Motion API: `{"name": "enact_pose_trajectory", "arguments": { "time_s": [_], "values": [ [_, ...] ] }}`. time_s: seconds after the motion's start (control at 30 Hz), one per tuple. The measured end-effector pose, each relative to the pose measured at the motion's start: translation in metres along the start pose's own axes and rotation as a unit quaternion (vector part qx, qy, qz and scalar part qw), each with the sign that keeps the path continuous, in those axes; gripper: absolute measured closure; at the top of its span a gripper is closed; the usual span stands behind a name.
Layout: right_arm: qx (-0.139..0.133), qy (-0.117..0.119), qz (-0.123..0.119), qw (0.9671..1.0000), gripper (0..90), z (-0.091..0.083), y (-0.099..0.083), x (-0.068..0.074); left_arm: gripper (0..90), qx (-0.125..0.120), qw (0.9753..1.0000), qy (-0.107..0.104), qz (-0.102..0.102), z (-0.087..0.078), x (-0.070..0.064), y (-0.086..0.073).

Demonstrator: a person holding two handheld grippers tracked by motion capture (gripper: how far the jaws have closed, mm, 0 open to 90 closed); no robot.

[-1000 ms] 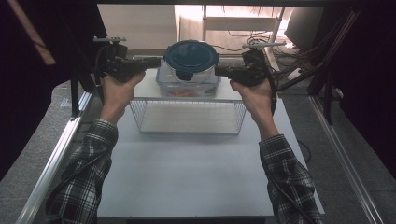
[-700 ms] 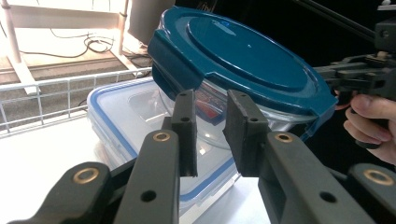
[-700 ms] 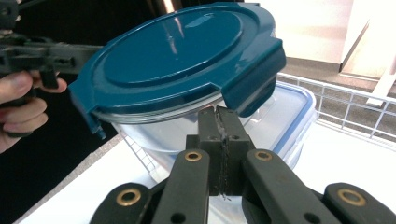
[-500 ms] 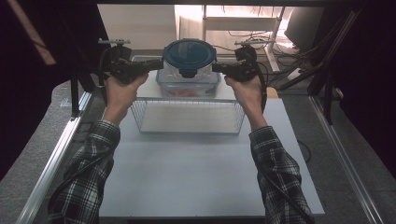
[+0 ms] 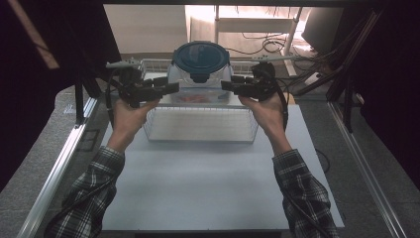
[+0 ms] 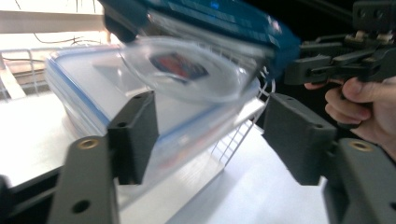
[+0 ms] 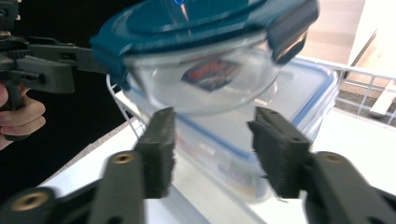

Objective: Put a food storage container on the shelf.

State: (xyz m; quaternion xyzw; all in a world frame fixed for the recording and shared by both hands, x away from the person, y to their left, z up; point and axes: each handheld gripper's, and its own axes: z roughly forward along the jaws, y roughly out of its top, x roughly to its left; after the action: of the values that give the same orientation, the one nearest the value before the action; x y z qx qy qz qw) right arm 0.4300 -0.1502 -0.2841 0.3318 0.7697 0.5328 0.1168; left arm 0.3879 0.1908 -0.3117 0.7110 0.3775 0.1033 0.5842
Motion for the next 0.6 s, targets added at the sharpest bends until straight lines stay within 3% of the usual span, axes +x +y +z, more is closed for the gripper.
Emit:
{"name": "enact_pose_trajectory", "arguments": {
  "time_s": [0.1,0.3,0.6],
  "values": [
    [0.002,0.001,-0.008,1.0000,34.0,-0.002,-0.012,0.004,25.6,0.014,0.9997,0.003,0.018,0.001,-0.009,-0.010],
    [0.011,0.007,-0.025,0.9996,23.1,-0.006,-0.038,0.013,19.2,0.045,0.9982,-0.003,0.041,0.001,-0.024,-0.036],
    [0.021,0.014,-0.051,0.9984,12.0,-0.017,-0.070,0.030,18.8,0.077,0.9960,-0.010,0.045,0.002,-0.038,-0.076]
  ]
}}
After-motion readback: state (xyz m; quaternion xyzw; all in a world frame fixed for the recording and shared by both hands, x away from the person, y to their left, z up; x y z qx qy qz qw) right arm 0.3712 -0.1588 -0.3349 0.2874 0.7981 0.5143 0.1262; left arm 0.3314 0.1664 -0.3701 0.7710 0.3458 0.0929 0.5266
